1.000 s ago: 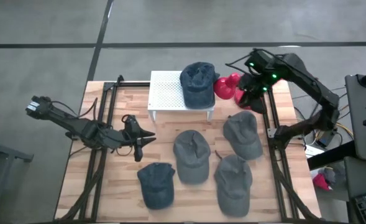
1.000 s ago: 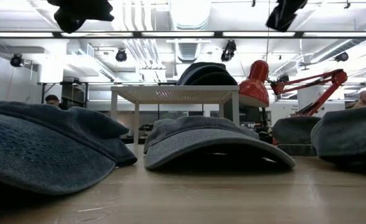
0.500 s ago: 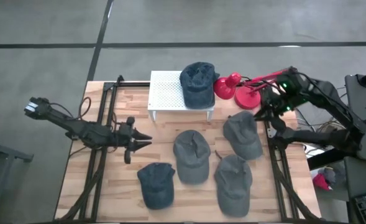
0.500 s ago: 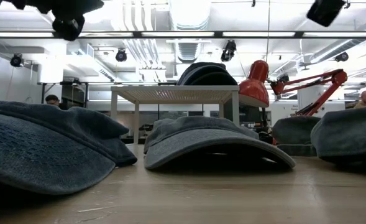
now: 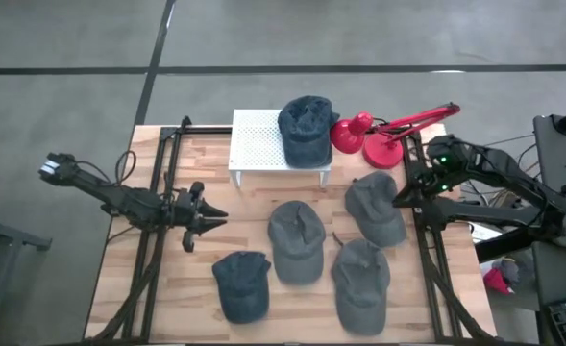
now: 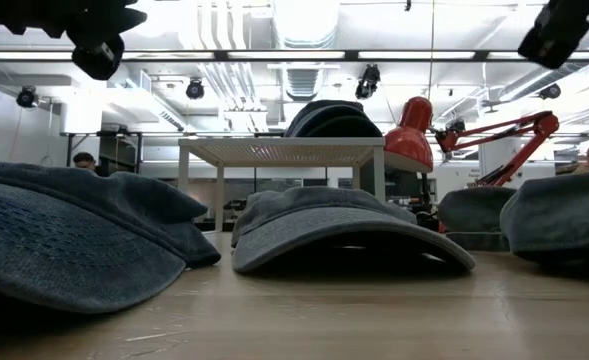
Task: Pick & Place hat
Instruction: Stack the blue cap on top of the blue cap on the shelf
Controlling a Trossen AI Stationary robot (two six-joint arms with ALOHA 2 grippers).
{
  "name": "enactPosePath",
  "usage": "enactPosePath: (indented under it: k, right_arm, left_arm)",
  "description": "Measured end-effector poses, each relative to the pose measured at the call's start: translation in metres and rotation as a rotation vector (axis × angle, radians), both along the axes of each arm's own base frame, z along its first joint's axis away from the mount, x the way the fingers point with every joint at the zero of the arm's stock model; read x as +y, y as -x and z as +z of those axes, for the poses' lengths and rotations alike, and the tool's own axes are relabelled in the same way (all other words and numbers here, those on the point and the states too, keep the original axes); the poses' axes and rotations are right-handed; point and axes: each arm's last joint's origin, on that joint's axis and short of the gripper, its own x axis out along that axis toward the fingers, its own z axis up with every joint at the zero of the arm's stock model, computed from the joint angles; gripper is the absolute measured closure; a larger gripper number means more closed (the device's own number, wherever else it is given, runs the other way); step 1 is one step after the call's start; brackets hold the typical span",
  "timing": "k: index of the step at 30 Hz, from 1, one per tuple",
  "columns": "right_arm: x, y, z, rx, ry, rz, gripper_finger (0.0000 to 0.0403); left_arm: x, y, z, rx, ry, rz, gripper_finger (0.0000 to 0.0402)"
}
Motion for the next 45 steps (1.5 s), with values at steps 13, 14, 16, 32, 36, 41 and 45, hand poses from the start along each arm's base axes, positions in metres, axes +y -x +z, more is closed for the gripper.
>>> enactPosePath:
  k: [13,14,16,32,36,41,45]
  right_arm:
    - [-0.017,-0.019,-0.018,0.265,0.089,-0.372,0.0335]
    - [-0.019,-0.021,-0.020,0.290,0.086,-0.404,0.0336]
    - [-0.021,-0.024,-0.024,0.355,0.076,-0.452,0.0336]
    - [-0.026,-0.036,-0.061,0.673,-0.029,-0.552,0.0346]
    - [-0.025,-0.034,-0.070,0.704,-0.060,-0.544,0.0330]
    - [-0.023,-0.034,-0.074,0.718,-0.118,-0.556,0.0295]
    - [-0.023,-0.034,-0.075,0.720,-0.123,-0.561,0.0261]
  left_arm:
    - [0.004,0.009,0.001,-0.043,0.019,0.000,0.0305]
    - [0.004,0.009,0.001,-0.043,0.019,-0.001,0.0305]
    - [0.004,0.009,0.001,-0.042,0.018,-0.008,0.0305]
    - [0.003,0.009,0.000,-0.033,-0.019,-0.026,0.0305]
    - [0.003,0.009,0.000,-0.027,-0.021,-0.026,0.0305]
    - [0.003,0.009,-0.001,-0.021,-0.024,-0.043,0.0305]
    - [0.002,0.009,-0.002,-0.011,-0.027,-0.049,0.0305]
